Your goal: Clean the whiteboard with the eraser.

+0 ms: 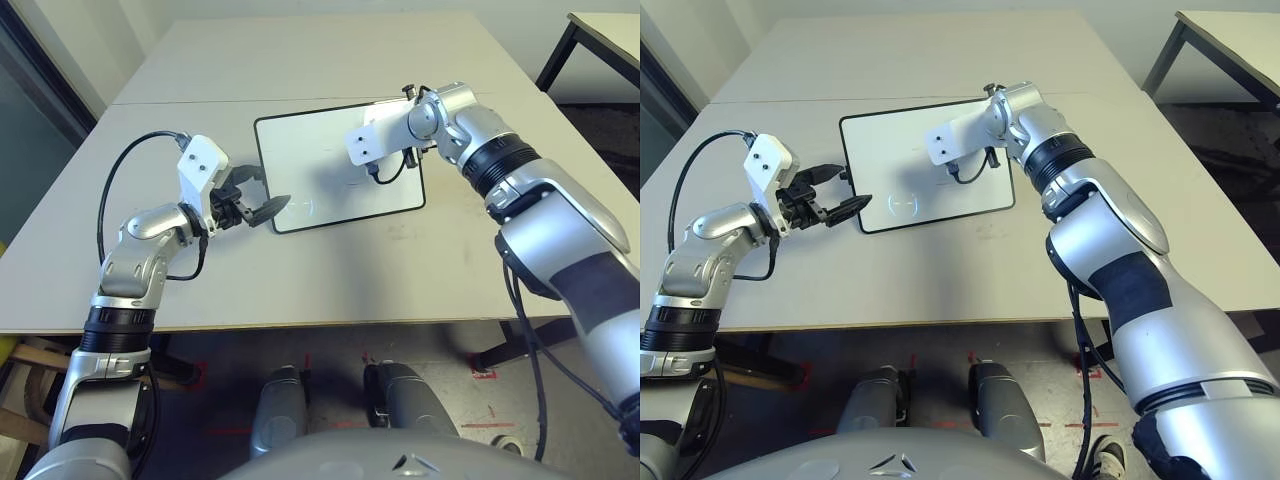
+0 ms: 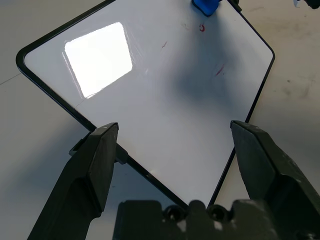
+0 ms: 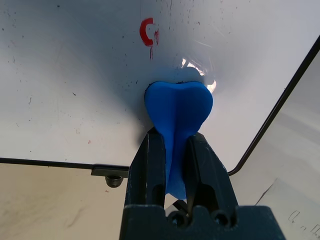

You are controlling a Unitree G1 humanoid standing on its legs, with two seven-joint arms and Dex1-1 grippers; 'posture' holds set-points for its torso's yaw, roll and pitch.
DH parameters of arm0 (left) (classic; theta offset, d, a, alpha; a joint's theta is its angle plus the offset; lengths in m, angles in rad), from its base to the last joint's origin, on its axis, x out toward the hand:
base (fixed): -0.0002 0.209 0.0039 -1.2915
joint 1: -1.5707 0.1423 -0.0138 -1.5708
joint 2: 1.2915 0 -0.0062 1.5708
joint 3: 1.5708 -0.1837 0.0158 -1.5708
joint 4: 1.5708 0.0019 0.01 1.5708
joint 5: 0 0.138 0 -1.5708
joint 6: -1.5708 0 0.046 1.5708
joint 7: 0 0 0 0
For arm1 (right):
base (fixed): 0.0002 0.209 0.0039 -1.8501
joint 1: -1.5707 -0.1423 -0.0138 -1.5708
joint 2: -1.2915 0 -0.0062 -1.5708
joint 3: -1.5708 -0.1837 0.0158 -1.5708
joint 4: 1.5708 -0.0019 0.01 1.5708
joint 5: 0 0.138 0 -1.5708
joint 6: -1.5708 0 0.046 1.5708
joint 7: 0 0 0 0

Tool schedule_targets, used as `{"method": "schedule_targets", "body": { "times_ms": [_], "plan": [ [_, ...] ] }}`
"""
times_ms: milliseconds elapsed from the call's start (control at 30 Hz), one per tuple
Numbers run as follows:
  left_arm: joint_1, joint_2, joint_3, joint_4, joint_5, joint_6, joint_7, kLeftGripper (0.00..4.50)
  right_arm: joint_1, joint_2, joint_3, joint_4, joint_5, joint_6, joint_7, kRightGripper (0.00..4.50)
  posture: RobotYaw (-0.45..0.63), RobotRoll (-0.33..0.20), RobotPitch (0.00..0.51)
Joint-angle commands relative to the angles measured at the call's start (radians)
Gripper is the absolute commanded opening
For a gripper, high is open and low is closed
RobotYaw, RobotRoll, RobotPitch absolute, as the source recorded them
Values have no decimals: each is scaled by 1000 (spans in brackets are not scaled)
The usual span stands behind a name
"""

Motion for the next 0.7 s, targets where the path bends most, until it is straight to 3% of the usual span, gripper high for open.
{"method": "schedule_targets", "body": {
  "times_ms": [33,433,700],
  "plan": [
    [-11,-1,0,12,3,3,-9,4500,64,23,14,-34,4,22,41,337,-55,0,66],
    [1,-3,2,5,2,7,-7,4500,126,84,22,-193,-1,81,98,336,-46,0,74],
    [5,-11,0,4,3,4,-3,4500,63,134,16,-111,-12,67,47,336,-43,0,72]
  ]
}}
